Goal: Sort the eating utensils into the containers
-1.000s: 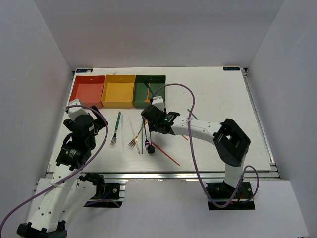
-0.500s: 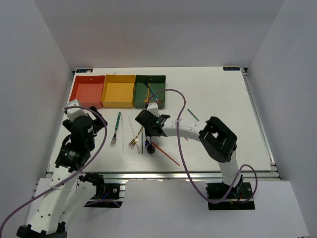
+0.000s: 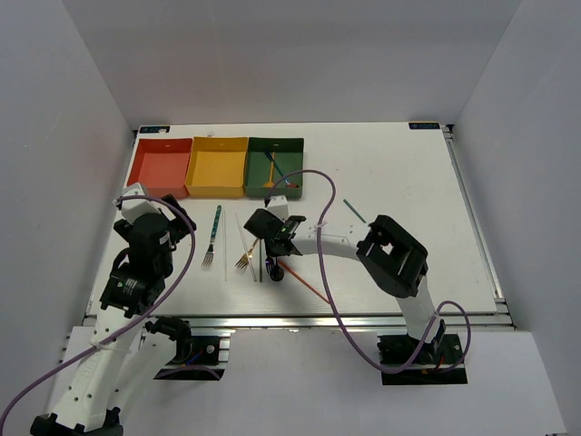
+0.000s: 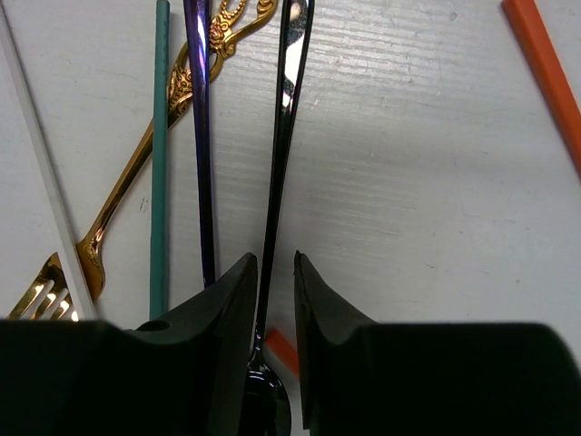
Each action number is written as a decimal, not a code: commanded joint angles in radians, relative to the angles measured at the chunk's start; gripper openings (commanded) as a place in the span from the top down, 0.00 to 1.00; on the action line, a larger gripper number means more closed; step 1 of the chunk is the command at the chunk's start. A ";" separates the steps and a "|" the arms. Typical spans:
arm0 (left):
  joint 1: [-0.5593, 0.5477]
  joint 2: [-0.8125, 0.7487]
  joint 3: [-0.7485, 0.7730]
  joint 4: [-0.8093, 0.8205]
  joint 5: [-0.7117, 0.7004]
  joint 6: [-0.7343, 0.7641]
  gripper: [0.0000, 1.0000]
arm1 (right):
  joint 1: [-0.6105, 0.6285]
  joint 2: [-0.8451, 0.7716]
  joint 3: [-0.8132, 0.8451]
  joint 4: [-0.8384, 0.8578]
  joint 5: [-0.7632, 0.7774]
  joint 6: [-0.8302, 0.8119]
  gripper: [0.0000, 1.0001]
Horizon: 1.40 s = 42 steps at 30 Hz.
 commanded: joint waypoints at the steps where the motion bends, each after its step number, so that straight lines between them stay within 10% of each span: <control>1: -0.003 -0.009 -0.006 0.003 -0.001 0.003 0.02 | 0.009 0.013 0.004 -0.002 0.037 0.049 0.72; 17: -0.003 -0.023 -0.006 0.003 -0.004 0.003 0.02 | 0.012 0.033 -0.015 0.006 0.016 0.124 1.00; 32: -0.003 -0.007 -0.006 0.005 0.002 0.003 0.02 | 0.018 -0.125 -0.030 -0.019 0.068 0.173 1.00; 42: -0.003 -0.001 -0.006 0.003 -0.004 0.003 0.02 | -0.037 -0.275 -0.016 0.100 0.089 -0.086 1.00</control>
